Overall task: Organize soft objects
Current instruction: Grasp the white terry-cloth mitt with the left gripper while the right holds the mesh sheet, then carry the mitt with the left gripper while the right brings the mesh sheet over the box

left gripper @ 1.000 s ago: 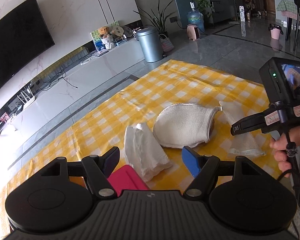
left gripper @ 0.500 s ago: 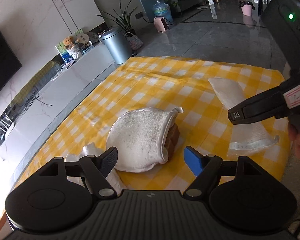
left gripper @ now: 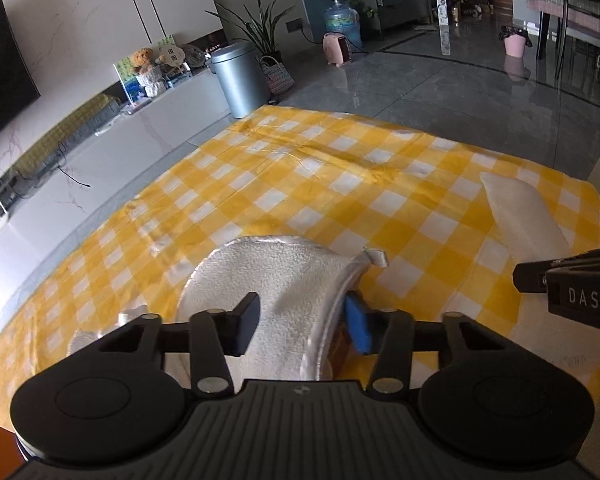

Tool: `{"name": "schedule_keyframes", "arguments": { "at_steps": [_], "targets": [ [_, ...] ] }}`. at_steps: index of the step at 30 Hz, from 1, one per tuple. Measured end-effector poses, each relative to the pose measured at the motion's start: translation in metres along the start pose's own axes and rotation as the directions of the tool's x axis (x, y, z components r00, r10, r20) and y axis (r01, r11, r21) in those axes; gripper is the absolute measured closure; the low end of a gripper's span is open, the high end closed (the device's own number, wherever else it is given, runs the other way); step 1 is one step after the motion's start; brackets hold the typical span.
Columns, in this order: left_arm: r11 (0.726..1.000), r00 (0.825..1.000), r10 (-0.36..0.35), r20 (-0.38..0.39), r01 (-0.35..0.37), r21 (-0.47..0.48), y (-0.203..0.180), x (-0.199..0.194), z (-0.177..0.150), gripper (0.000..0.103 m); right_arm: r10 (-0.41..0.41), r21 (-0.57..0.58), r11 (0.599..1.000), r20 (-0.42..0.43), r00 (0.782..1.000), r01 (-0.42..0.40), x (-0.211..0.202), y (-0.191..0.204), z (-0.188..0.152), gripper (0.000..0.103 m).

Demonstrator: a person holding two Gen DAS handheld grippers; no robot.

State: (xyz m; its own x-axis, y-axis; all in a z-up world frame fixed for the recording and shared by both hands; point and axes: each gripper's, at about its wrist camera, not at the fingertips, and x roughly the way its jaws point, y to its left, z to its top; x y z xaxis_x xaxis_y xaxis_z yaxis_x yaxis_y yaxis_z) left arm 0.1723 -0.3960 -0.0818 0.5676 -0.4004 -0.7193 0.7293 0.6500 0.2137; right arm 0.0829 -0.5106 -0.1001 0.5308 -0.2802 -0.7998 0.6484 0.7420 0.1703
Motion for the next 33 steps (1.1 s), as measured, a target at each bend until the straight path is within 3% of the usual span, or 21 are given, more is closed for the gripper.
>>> {"name": "schedule_keyframes", "arguments": {
  "at_steps": [3,5,11,15,26,33],
  "targets": [
    [0.995,0.998,-0.061,0.012,0.062,-0.075,0.008,-0.004,0.0,0.099,-0.048,-0.032,0.998,0.021,0.999,0.049,-0.004,0.004,0.0,0.101],
    [0.994,0.997,-0.071,0.039,0.074,-0.076,0.009,-0.012,-0.001,0.099,-0.045,-0.033,0.998,0.029,0.999,0.046,-0.006,0.003,0.0,0.101],
    [0.999,0.992,-0.012,0.128,0.016,-0.028,0.007,-0.041,-0.001,0.099,-0.035,-0.052,0.998,0.05,0.998,0.037,-0.012,0.007,0.002,0.101],
    [0.998,0.986,0.014,0.166,-0.002,-0.069,0.013,-0.058,0.0,0.099,0.005,-0.076,0.997,0.069,0.998,0.001,-0.018,0.014,0.002,0.101],
    [0.986,0.968,0.031,0.251,0.011,-0.165,0.039,-0.103,-0.003,0.099,0.017,-0.082,0.997,0.112,0.994,-0.008,-0.03,0.02,0.006,0.101],
    [0.98,0.941,0.069,0.331,-0.002,-0.197,0.055,-0.146,-0.005,0.099,0.045,-0.091,0.995,0.154,0.987,-0.031,-0.047,0.028,0.007,0.101]
  ]
}}
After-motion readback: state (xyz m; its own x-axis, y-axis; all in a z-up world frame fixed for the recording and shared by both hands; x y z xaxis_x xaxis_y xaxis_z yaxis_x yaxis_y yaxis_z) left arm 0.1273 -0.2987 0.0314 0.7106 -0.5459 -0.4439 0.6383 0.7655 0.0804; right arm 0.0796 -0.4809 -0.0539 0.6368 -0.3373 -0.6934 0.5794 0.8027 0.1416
